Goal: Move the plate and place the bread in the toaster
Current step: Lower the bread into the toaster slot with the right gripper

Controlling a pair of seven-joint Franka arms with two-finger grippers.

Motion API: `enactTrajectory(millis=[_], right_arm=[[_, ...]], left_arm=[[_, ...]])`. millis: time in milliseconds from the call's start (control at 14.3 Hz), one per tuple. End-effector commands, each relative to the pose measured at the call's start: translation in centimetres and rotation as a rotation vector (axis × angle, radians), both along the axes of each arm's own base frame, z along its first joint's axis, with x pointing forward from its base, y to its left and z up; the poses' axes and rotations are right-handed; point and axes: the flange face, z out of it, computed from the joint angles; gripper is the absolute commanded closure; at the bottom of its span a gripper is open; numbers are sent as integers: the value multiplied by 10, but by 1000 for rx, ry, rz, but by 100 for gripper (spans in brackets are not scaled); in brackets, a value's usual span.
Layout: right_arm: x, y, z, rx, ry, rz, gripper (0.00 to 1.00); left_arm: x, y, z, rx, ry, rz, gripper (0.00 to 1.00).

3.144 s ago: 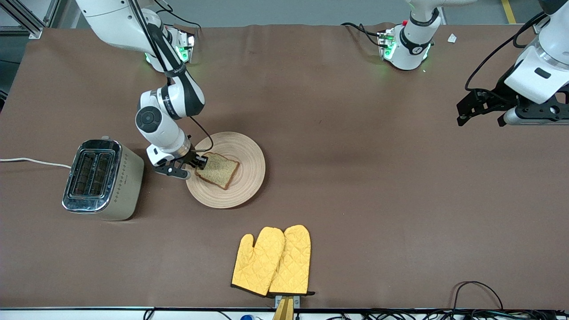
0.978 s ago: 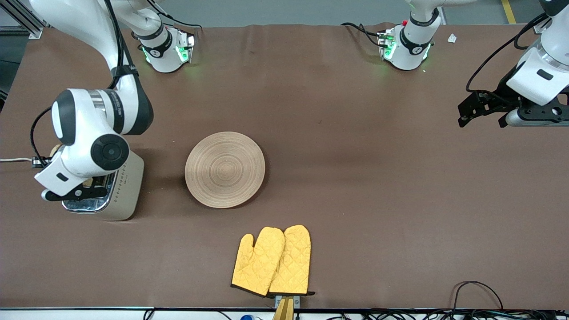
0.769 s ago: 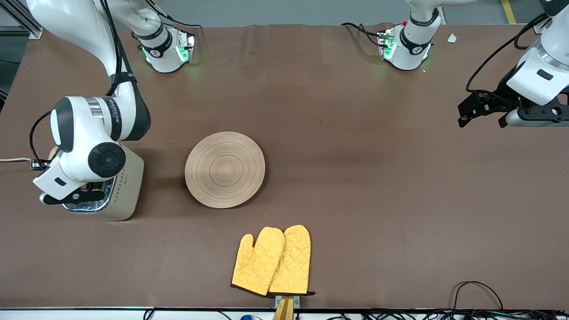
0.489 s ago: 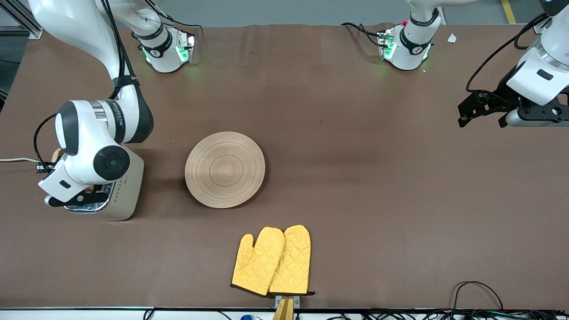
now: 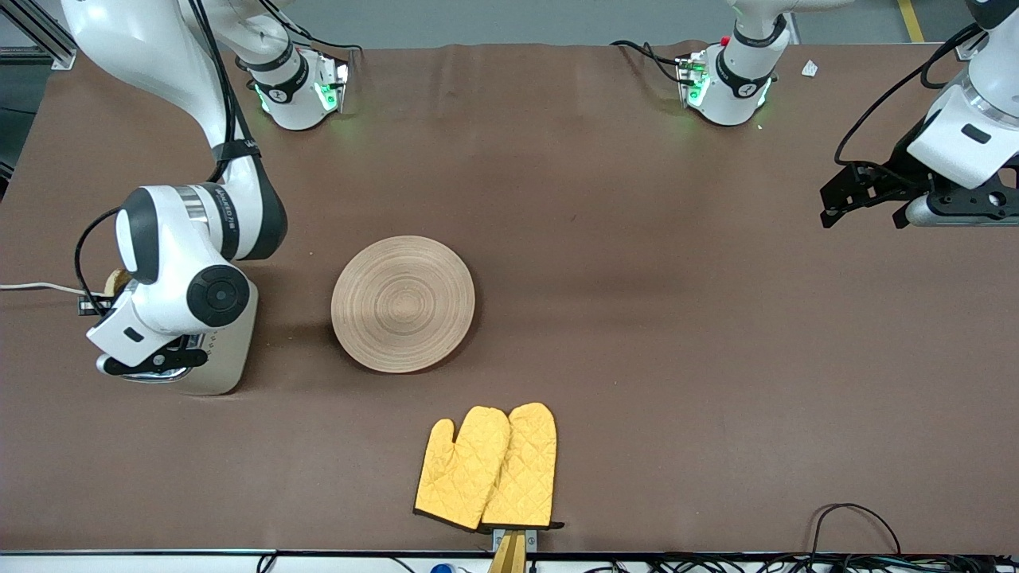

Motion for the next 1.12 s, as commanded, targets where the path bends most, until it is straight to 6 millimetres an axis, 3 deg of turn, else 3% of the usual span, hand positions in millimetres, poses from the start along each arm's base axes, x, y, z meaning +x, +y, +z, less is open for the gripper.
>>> enactTrajectory(millis=[0,279,349,419,489,838,1048], right_arm=[[3,6,-12,1,-21,-34,100],[4,3,-21,30,-19,-49,100],[6,4,-23,45,-24,-46,94],[6,4,-26,55,-24,-46,43],[7,1,-29,62,-24,-51,0],[15,-8,-22,169,-63,-95,0],[22,-35,-22,378,-105,-222,0]], left_arm=[[2,2,5,-16,-9,-10,0],[2,2,5,-16,-8,-9,0],[2,2,4,-16,-6,-9,0],[2,2,4,-15,-5,-9,0],[2,2,4,-15,-6,-9,0],[2,2,4,-16,-6,-9,0],[2,2,4,-16,-6,-9,0]])
